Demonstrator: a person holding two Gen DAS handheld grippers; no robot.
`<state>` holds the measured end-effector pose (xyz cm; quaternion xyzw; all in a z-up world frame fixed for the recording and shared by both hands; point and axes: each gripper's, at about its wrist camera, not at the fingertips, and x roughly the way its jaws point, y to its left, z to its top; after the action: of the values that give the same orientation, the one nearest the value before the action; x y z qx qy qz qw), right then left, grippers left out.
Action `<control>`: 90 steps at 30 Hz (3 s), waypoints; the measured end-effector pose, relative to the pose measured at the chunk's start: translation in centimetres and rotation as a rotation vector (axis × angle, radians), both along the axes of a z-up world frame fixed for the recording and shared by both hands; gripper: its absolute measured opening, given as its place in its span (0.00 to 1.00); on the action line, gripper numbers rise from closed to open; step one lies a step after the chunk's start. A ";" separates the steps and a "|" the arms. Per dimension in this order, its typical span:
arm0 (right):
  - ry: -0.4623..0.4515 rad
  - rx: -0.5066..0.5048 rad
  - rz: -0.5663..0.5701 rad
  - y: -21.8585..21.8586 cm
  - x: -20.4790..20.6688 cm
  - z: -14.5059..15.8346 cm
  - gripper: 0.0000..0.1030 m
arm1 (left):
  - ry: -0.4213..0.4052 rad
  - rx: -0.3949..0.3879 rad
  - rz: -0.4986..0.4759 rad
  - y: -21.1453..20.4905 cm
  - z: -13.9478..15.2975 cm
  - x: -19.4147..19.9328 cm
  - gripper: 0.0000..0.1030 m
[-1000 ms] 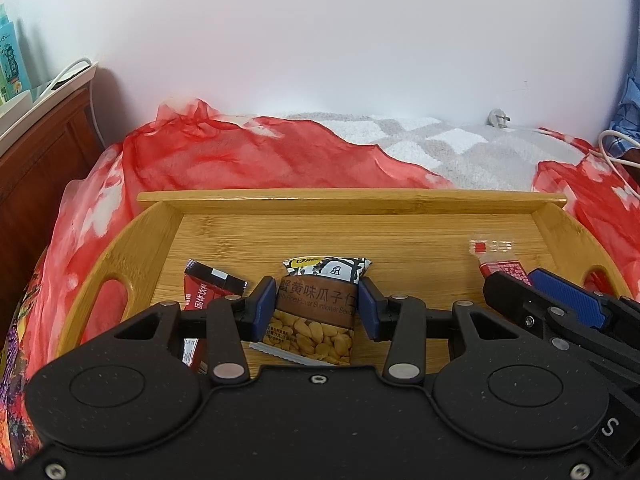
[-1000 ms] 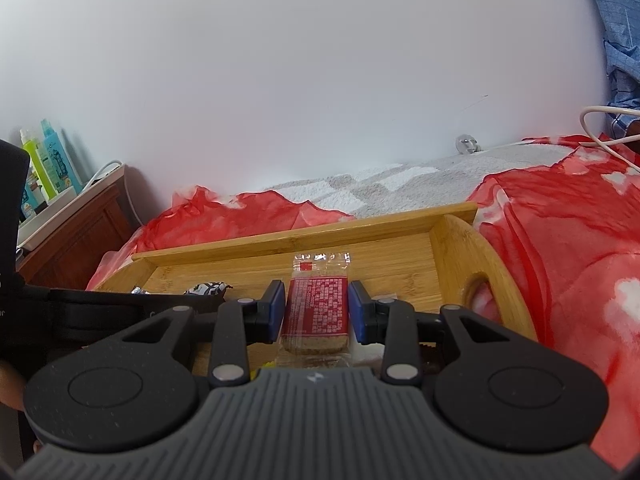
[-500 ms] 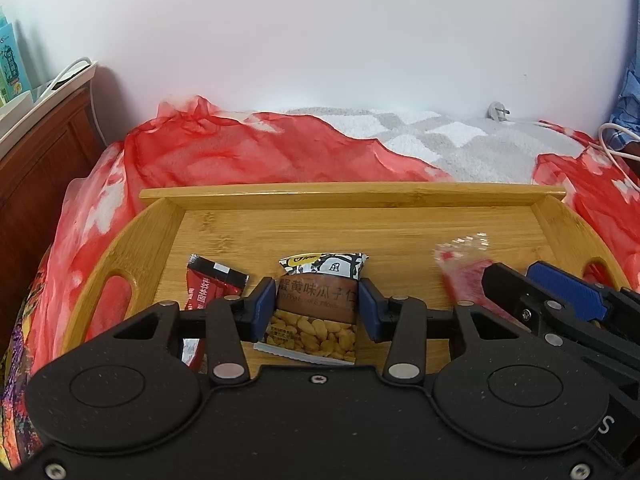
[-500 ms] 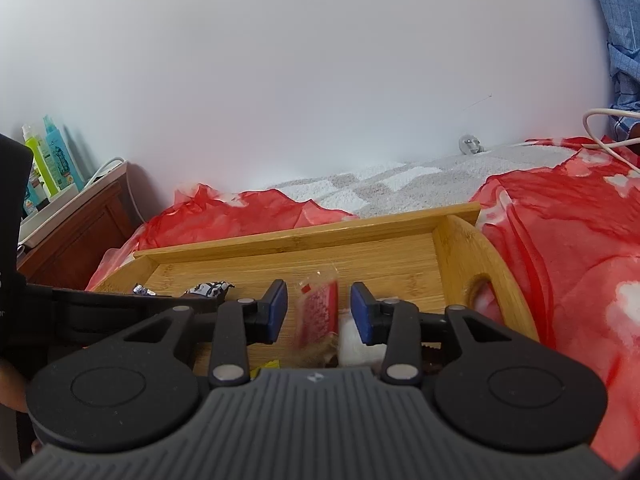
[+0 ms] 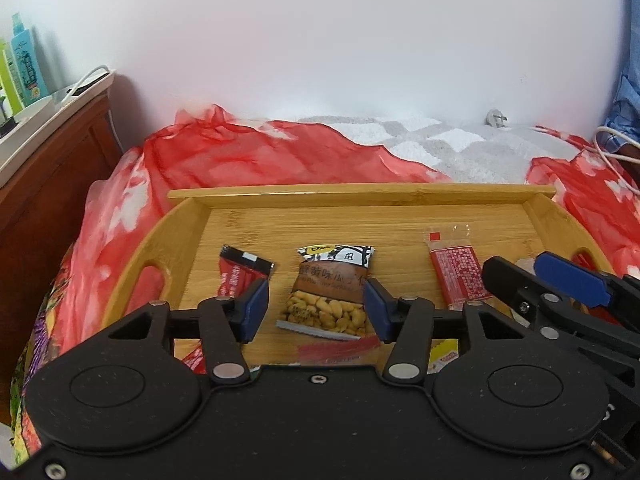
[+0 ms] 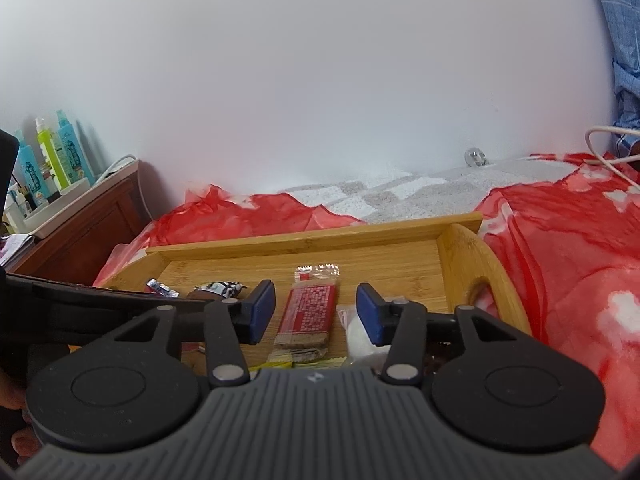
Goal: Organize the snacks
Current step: 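Move both tools back over the remaining snacks beside the tray, then grasp the red nut bag with the left tool while the right tool grasps the Biscoff biscuit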
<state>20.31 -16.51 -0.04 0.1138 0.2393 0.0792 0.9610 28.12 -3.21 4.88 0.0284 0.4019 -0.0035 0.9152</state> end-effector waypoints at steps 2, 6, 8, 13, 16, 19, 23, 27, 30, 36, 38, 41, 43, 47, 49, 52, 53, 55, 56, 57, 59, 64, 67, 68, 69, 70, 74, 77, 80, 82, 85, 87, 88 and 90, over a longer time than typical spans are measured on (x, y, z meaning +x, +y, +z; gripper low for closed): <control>-0.016 -0.005 0.000 0.0 -0.6 0.4 0.65 | -0.004 -0.006 0.004 0.3 0.4 -0.5 0.51; -0.038 -0.011 -0.008 -0.3 -1.9 1.1 0.67 | -0.012 -0.021 0.002 0.5 1.1 -1.9 0.53; -0.042 -0.013 -0.010 -0.4 -2.5 1.3 0.70 | -0.018 -0.020 0.000 0.6 1.4 -2.7 0.55; -0.058 -0.029 -0.018 -0.8 -4.3 1.8 0.76 | -0.033 -0.029 -0.006 0.7 2.0 -5.2 0.57; -0.064 -0.023 -0.021 -0.9 -5.3 2.2 0.79 | -0.044 -0.031 -0.016 0.7 2.3 -6.8 0.64; -0.070 -0.023 -0.012 -0.9 -6.3 2.4 0.83 | -0.066 -0.023 -0.036 0.6 2.6 -8.4 0.68; -0.073 -0.014 -0.013 -0.8 -7.7 2.4 0.83 | -0.074 -0.021 -0.045 0.8 2.8 -10.1 0.68; -0.080 -0.027 -0.012 -0.6 -8.9 2.5 0.85 | -0.094 -0.021 -0.051 1.1 3.1 -11.8 0.71; -0.088 -0.051 -0.011 -0.1 -9.8 2.5 0.85 | -0.102 -0.014 -0.056 1.3 3.1 -13.1 0.73; -0.089 -0.049 0.002 0.4 -11.5 2.4 0.86 | -0.101 -0.033 -0.053 2.4 3.1 -15.1 0.74; -0.091 -0.053 0.006 0.6 -12.0 2.4 0.87 | -0.105 -0.023 -0.057 2.6 3.1 -15.8 0.75; -0.095 -0.056 0.011 0.9 -12.7 2.4 0.87 | -0.117 -0.005 -0.067 2.7 3.0 -16.8 0.76; -0.095 -0.052 0.015 1.0 -13.2 2.3 0.87 | -0.124 0.002 -0.072 2.9 3.0 -17.5 0.76; -0.096 -0.058 0.019 1.3 -13.9 2.1 0.88 | -0.134 0.007 -0.078 3.3 2.7 -19.2 0.79; -0.098 -0.069 0.022 1.6 -14.3 2.0 0.88 | -0.140 0.012 -0.088 3.3 2.4 -20.3 0.80; -0.096 -0.086 0.029 2.1 -15.0 1.7 0.88 | -0.150 0.013 -0.095 3.6 2.0 -22.0 0.81; -0.094 -0.089 0.032 2.2 -15.3 1.6 0.88 | -0.152 0.008 -0.097 3.8 1.8 -22.6 0.81; -0.092 -0.095 0.039 2.6 -15.9 1.3 0.88 | -0.154 0.002 -0.099 4.2 1.6 -23.6 0.82; -0.094 -0.100 0.041 2.8 -16.2 1.1 0.88 | -0.156 0.004 -0.099 4.5 1.5 -24.1 0.82; -0.098 -0.106 0.042 3.0 -16.6 1.0 0.88 | -0.160 0.009 -0.099 4.8 1.4 -24.6 0.82; -0.107 -0.119 0.056 3.4 -17.3 0.8 0.88 | -0.173 0.018 -0.096 5.6 1.3 -25.5 0.82; -0.130 -0.142 0.089 4.7 -19.0 0.0 0.88 | -0.187 0.058 -0.082 8.2 1.1 -26.8 0.81; -0.142 -0.165 0.105 5.8 -20.0 -0.3 0.85 | -0.199 0.105 -0.062 9.5 0.8 -27.3 0.77; -0.146 -0.175 0.111 6.2 -20.3 -0.4 0.82 | -0.205 0.113 -0.057 10.1 0.8 -27.5 0.74; -0.147 -0.186 0.116 6.7 -20.5 -0.5 0.78 | -0.210 0.118 -0.050 10.6 0.6 -27.7 0.69; -0.144 -0.197 0.120 7.2 -20.8 -0.7 0.72 | -0.211 0.119 -0.046 11.1 0.5 -27.8 0.66; -0.104 -0.216 0.155 9.0 -20.8 -1.4 0.54 | -0.199 0.109 -0.036 12.9 -0.2 -28.0 0.54; -0.068 -0.217 0.179 10.1 -20.2 -1.9 0.47 | -0.209 0.119 -0.013 14.0 -0.8 -27.9 0.53; -0.052 -0.223 0.212 11.2 -19.4 -1.9 0.46 | -0.232 0.165 0.001 14.8 -1.3 -27.9 0.62; -0.048 -0.227 0.244 12.0 -18.8 -1.6 0.46 | -0.231 0.184 -0.011 15.1 -1.8 -27.6 0.62; -0.053 -0.248 0.289 13.4 -17.9 -1.4 0.46 | -0.221 0.169 -0.043 15.6 -2.5 -27.1 0.62; -0.054 -0.263 0.320 14.4 -17.3 -1.4 0.46 | -0.213 0.144 -0.064 16.0 -2.8 -26.7 0.62; -0.057 -0.273 0.335 14.9 -17.0 -1.4 0.46 | -0.210 0.133 -0.072 16.2 -3.0 -26.5 0.63; -0.063 -0.287 0.364 15.6 -16.5 -1.5 0.46 | -0.201 0.124 -0.095 16.5 -3.2 -26.0 0.64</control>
<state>3.77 -0.88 -1.56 -0.0715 0.2348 0.2200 0.9441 2.15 13.29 1.66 0.1043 0.3056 -0.0192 0.9462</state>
